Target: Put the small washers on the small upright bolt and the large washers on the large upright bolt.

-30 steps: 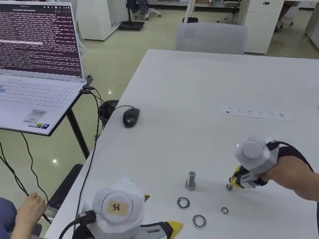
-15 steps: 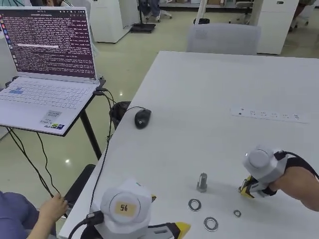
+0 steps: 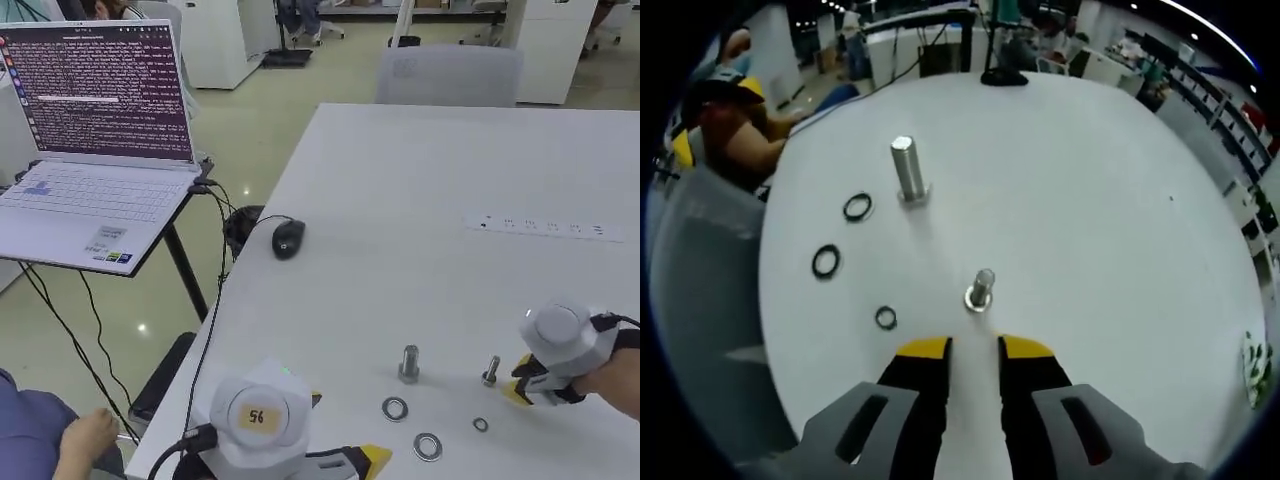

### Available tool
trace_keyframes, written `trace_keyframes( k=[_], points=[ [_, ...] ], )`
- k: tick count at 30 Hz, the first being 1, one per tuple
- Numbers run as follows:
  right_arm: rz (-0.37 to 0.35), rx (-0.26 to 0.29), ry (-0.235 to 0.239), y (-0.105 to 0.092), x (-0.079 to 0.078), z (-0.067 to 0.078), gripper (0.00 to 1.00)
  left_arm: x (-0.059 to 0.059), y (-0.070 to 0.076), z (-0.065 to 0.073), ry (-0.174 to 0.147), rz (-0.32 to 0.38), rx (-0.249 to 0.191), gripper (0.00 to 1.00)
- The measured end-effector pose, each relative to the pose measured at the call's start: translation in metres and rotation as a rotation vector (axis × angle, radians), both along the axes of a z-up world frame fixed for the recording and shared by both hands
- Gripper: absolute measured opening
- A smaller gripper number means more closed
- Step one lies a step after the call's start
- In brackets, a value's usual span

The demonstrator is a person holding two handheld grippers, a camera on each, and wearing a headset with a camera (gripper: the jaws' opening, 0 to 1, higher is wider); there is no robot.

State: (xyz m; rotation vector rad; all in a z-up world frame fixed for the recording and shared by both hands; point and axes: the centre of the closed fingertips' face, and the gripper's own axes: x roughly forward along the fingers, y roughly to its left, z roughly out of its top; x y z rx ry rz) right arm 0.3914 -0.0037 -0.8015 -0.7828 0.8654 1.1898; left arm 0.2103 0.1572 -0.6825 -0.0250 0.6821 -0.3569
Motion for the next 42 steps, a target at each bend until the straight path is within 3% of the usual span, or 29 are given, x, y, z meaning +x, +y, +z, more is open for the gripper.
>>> trace_keyframes(
  k=[11, 23, 42],
  points=[
    [-0.019, 0.007, 0.008, -0.018, -0.026, -0.004, 0.19, 0.002, 0.0, 0.005, -0.008, 0.01, 0.009, 0.58],
    [0.068, 0.002, 0.025, -0.007, -0.052, -0.013, 0.19, -0.002, 0.0, 0.005, -0.016, 0.044, 0.011, 0.58],
    [0.137, 0.015, 0.054, 0.012, -0.067, -0.021, 0.19, -0.006, 0.013, 0.007, -0.016, 0.07, 0.027, 0.58]
  ],
)
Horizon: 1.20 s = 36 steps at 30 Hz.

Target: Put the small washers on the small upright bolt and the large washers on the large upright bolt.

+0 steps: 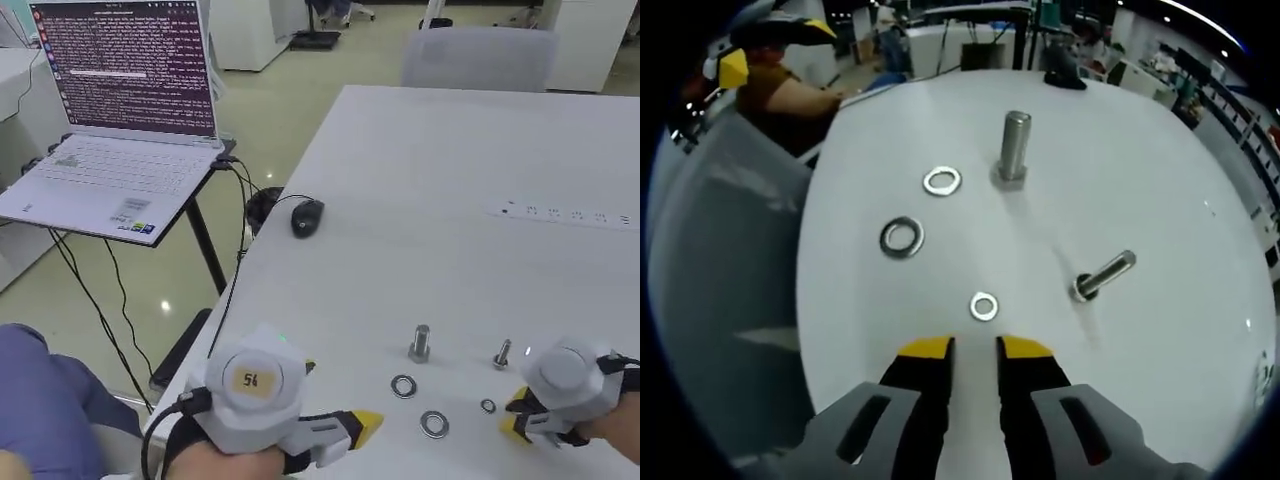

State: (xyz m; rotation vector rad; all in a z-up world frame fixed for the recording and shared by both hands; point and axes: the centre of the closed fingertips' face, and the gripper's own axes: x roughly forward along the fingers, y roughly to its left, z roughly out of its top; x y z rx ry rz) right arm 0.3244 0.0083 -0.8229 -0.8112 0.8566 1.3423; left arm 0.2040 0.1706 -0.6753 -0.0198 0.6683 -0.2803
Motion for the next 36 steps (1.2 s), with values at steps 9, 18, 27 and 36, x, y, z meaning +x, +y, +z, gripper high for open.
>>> trace_keyframes(
  k=[9, 18, 27, 36],
  points=[
    [0.007, 0.018, 0.001, 0.008, 0.003, 0.0, 0.19, 0.004, -0.005, -0.001, 0.003, -0.03, 0.005, 0.58],
    [0.096, -0.044, 0.003, 0.017, 0.003, 0.0, 0.18, 0.007, -0.01, -0.003, 0.007, -0.058, 0.014, 0.59],
    [0.102, -0.072, 0.005, 0.021, 0.008, -0.001, 0.15, 0.011, -0.018, -0.006, 0.009, -0.078, 0.0, 0.59],
    [0.103, -0.074, 0.006, 0.021, 0.007, 0.0, 0.15, 0.013, -0.017, -0.005, 0.005, -0.078, -0.003, 0.59]
  ],
)
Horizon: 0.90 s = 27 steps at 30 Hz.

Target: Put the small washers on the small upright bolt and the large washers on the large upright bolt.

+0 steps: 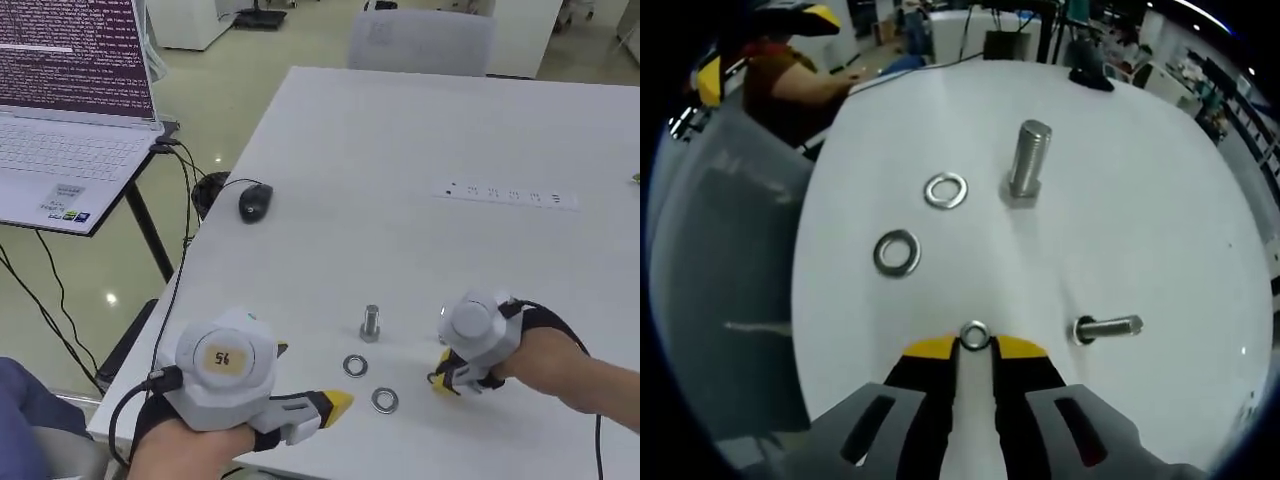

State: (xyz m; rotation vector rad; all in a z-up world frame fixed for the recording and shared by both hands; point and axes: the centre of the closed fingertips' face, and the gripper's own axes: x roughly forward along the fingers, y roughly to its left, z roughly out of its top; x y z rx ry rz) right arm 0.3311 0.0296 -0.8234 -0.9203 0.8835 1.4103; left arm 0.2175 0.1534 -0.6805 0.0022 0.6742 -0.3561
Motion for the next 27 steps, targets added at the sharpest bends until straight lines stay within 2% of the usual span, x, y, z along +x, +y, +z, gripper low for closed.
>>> trace_keyframes(
  k=[11, 19, 23, 25, 27],
  points=[
    [0.037, -0.012, -0.003, 0.0024, 0.0019, -0.0007, 0.17, -0.0016, 0.001, 0.0004, 0.001, 0.01, -0.002, 0.59],
    [0.04, -0.015, -0.006, 0.0014, 0.0, -0.0008, 0.14, 0.0018, -0.001, 0.0006, -0.001, 0.001, -0.004, 0.59],
    [-0.016, 0.012, 0.009, 0.0012, -0.0006, -0.0003, 0.13, 0.0038, -0.0026, 0.0031, -0.006, -0.007, -0.002, 0.59],
    [-0.068, 0.029, 0.027, 0.0004, -0.0006, 0.0004, 0.13, 0.0038, -0.0025, 0.0025, -0.003, -0.013, 0.002, 0.59],
    [-0.082, 0.029, 0.031, -0.0022, -0.0008, 0.001, 0.13, 0.0042, -0.0021, 0.0027, -0.003, -0.016, 0.005, 0.59]
  ],
)
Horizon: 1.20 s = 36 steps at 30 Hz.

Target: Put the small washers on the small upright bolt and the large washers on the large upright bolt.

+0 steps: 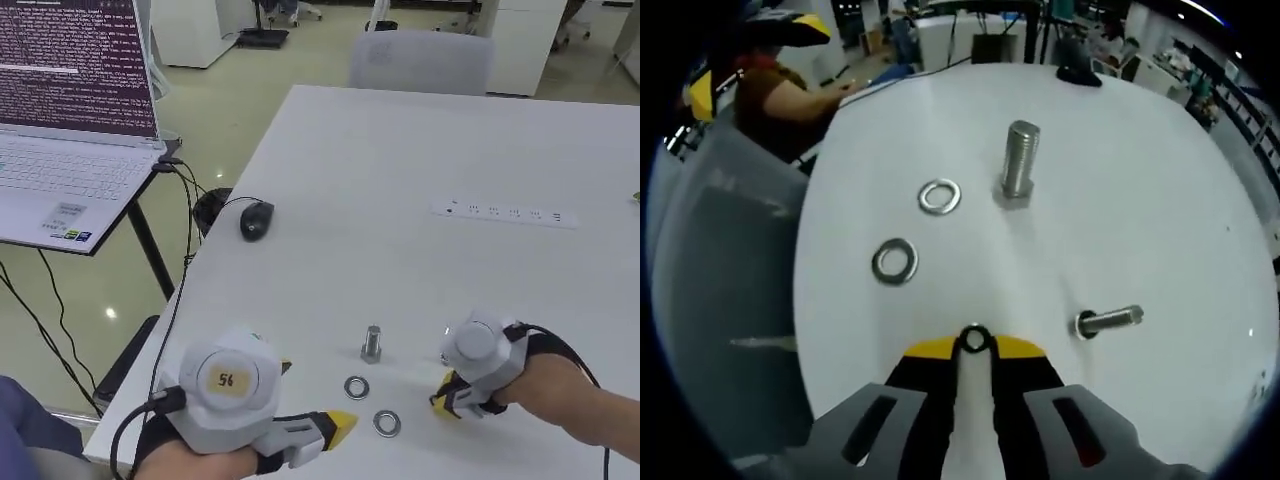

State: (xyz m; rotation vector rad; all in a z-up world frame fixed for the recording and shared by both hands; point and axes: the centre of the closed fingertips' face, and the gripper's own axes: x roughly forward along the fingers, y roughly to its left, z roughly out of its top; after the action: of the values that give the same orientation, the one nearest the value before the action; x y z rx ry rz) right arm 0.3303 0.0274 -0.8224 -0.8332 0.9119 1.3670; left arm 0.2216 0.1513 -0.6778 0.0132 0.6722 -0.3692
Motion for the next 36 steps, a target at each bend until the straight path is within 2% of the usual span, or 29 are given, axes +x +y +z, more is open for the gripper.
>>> trace_keyframes(
  k=[5, 10, 17, 22, 26, 31, 36],
  points=[
    [-0.039, 0.022, -0.011, -0.007, 0.004, 0.007, 0.13, 0.002, 0.001, 0.001, -0.004, 0.0, -0.002, 0.59],
    [-0.1, 0.059, -0.032, -0.017, 0.016, 0.026, 0.13, 0.005, -0.001, 0.001, -0.003, -0.012, -0.003, 0.59],
    [-0.142, 0.082, -0.073, -0.028, 0.037, 0.048, 0.13, 0.009, -0.006, -0.002, 0.0, -0.033, -0.008, 0.59],
    [-0.134, 0.082, -0.104, -0.024, 0.055, 0.062, 0.13, 0.01, -0.008, -0.002, 0.0, -0.044, -0.011, 0.59],
    [-0.095, 0.079, -0.122, -0.015, 0.066, 0.07, 0.13, 0.01, -0.005, -0.002, 0.0, -0.036, -0.013, 0.59],
    [-0.048, 0.054, -0.129, -0.006, 0.071, 0.07, 0.13, 0.008, 0.001, -0.002, 0.0, -0.022, -0.012, 0.59],
    [-0.028, 0.035, -0.109, -0.002, 0.069, 0.064, 0.13, 0.007, 0.007, -0.003, 0.001, 0.0, -0.018, 0.59]
  ],
)
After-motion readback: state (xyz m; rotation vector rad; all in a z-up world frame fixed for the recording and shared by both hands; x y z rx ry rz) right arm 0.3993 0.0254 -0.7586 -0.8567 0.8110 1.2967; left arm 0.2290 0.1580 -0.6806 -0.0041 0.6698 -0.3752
